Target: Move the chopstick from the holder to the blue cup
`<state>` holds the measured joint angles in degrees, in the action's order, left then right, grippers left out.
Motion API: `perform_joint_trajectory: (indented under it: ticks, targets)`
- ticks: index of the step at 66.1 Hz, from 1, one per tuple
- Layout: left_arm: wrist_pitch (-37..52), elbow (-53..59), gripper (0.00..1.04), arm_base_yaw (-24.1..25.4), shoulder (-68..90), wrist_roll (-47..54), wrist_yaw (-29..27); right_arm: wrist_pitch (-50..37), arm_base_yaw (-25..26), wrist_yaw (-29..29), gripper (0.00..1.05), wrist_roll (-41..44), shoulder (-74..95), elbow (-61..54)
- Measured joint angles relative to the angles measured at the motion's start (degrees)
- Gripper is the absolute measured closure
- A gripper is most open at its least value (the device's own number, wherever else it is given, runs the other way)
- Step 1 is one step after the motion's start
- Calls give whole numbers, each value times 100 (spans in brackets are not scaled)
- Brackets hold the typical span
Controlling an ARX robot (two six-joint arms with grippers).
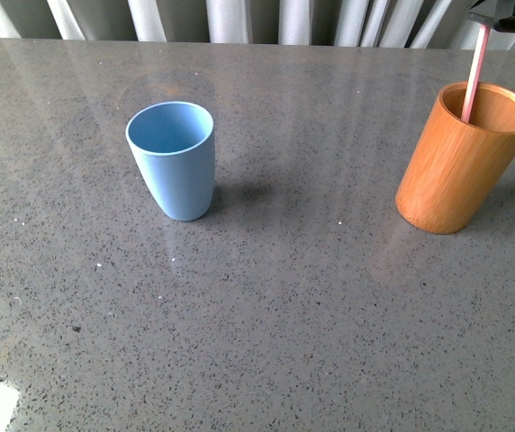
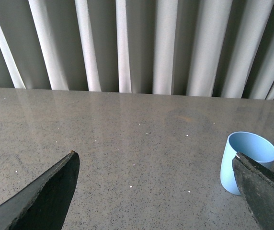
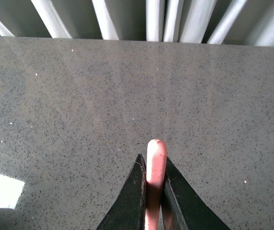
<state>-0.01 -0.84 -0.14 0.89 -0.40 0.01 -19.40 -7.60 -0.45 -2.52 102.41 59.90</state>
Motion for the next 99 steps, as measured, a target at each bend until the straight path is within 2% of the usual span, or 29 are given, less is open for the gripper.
perform_joint_trajectory:
  ticks: [30, 44, 56, 75, 99]
  targets:
    - [0, 0, 9, 0, 0, 0, -2, 0, 170, -87, 102, -157, -645, -140]
    - [0, 0, 9, 0, 0, 0, -2, 31, 431, -146, 102, -455, -1502, -153]
    - [0, 0, 9, 0, 0, 0, 0, 181, 444, -212, 102, -848, -1987, 44]
    - [0, 0, 9, 0, 0, 0, -2, 149, -175, -33, 102, -1530, -2199, 367]
    - [0, 0, 9, 0, 0, 0, -2, -402, -1032, 459, 102, -2319, -1436, 505]
